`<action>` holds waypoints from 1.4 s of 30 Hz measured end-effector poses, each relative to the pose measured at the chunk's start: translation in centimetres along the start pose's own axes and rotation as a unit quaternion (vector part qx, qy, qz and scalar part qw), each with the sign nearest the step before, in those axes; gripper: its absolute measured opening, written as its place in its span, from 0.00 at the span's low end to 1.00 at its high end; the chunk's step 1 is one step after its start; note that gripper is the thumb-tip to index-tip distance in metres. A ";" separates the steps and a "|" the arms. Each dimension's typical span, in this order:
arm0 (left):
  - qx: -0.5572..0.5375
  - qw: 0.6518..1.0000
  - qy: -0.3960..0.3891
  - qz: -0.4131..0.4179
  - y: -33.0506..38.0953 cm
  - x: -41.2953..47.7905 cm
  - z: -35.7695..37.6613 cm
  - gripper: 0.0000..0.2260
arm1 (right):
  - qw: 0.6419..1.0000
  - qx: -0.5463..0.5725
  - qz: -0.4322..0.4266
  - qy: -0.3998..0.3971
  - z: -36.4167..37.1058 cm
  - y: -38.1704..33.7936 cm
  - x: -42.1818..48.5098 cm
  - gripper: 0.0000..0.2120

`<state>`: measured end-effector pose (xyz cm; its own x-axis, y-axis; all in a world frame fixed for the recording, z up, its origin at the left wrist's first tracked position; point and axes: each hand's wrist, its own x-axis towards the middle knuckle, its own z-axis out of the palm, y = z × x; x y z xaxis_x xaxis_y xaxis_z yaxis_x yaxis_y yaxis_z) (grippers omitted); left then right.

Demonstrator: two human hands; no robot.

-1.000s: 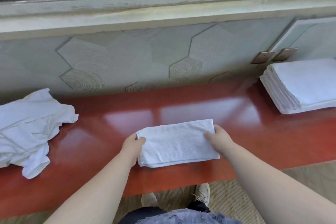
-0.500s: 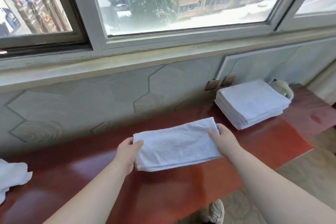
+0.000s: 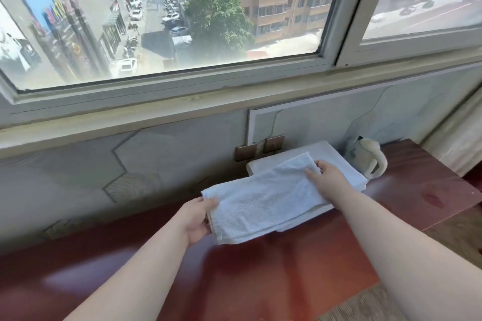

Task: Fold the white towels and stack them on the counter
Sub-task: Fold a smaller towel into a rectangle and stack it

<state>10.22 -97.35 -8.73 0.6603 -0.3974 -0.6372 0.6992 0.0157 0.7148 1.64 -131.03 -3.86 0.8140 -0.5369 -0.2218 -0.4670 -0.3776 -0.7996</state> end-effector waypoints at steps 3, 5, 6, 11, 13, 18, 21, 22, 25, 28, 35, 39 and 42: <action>0.005 1.000 0.022 0.008 0.2 2.2 5.9 0.13 | 1.000 0.000 0.005 -0.004 -4.6 2.0 3.9 0.05; 0.001 0.999 0.039 0.006 0.3 3.3 9.2 0.13 | 1.000 -0.010 0.008 -0.011 -7.4 3.1 6.1 0.05; 0.001 0.999 0.042 0.004 0.3 3.7 10.7 0.13 | 1.000 -0.019 0.008 -0.014 -8.6 3.5 7.2 0.05; 0.022 0.997 0.067 0.011 0.5 6.9 15.6 0.10 | 0.998 -0.054 0.004 -0.033 -12.9 5.5 12.5 0.04; 0.046 0.993 0.104 0.017 0.4 8.6 16.9 0.09 | 0.997 -0.066 0.010 -0.037 -13.7 6.5 14.6 0.05; 0.077 0.985 0.152 -0.028 -1.3 12.4 18.9 0.13 | 0.973 -0.197 0.072 -0.098 -12.9 10.5 17.8 0.07; 0.100 0.975 0.194 -0.049 -1.3 14.0 19.1 0.20 | 0.966 -0.213 0.095 -0.108 -12.2 12.8 18.8 0.12; 0.114 0.969 0.210 -0.056 -1.1 14.5 19.0 0.23 | 0.968 -0.207 0.098 -0.101 -12.1 13.2 19.1 0.15; 0.107 0.967 0.226 -0.044 -0.7 15.7 18.8 0.28 | 0.979 -0.146 0.119 -0.078 -12.0 13.4 20.3 0.21; 0.091 0.967 0.235 -0.027 -0.1 16.3 19.1 0.31 | 0.985 -0.054 0.142 -0.082 -12.0 12.8 21.6 0.19; 0.232 0.928 0.275 0.095 0.1 16.0 20.2 0.04 | 0.994 -0.052 0.086 -0.051 -11.1 12.3 24.2 0.12; 0.236 0.933 0.260 0.077 0.2 15.7 19.6 0.09 | 0.987 -0.089 0.095 -0.089 -10.8 12.9 24.3 0.17; 0.208 0.936 0.265 0.101 0.5 15.6 19.5 0.07 | 0.993 -0.092 0.044 -0.056 -11.1 13.1 24.1 0.14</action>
<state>15.53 -121.44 -12.75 0.8876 0.0887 -0.4519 0.4515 -0.3607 0.8161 11.30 -157.27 -13.50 0.7952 -0.4909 -0.3558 -0.5855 -0.4694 -0.6610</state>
